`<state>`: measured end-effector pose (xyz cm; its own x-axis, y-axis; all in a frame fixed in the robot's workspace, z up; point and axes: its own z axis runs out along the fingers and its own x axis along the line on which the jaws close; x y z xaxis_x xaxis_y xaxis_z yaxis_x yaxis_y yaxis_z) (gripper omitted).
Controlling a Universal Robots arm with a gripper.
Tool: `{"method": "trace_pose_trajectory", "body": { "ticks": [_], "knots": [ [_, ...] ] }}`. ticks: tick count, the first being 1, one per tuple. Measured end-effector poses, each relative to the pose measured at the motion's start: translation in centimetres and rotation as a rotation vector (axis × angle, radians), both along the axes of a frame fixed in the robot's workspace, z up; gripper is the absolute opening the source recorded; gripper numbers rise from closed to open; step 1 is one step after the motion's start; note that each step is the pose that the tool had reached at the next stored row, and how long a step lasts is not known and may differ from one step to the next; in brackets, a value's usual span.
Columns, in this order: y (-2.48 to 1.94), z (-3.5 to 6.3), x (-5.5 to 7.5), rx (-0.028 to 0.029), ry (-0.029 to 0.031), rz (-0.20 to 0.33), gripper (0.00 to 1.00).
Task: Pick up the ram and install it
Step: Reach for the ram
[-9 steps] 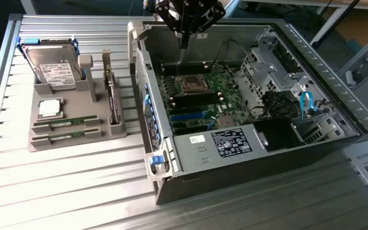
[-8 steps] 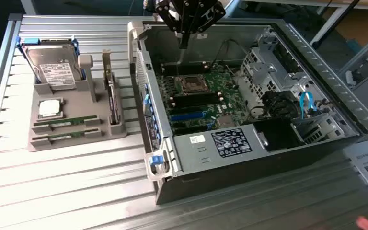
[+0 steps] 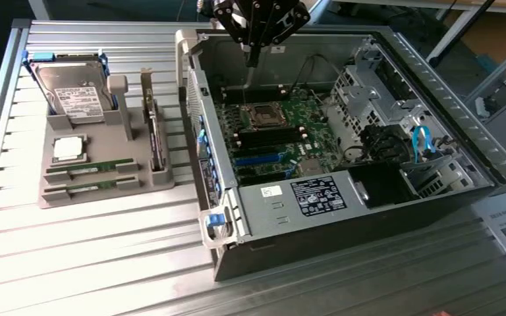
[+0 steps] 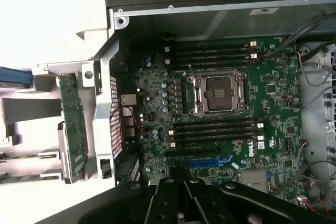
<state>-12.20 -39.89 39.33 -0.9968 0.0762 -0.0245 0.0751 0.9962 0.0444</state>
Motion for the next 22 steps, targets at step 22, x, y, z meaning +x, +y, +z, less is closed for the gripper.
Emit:
{"method": "trace_pose_trajectory", "body": {
  "ticks": [22],
  "knots": [
    [0.0,0.0,-2.3,-0.0001,0.0,0.001,0.1]
  ]
}}
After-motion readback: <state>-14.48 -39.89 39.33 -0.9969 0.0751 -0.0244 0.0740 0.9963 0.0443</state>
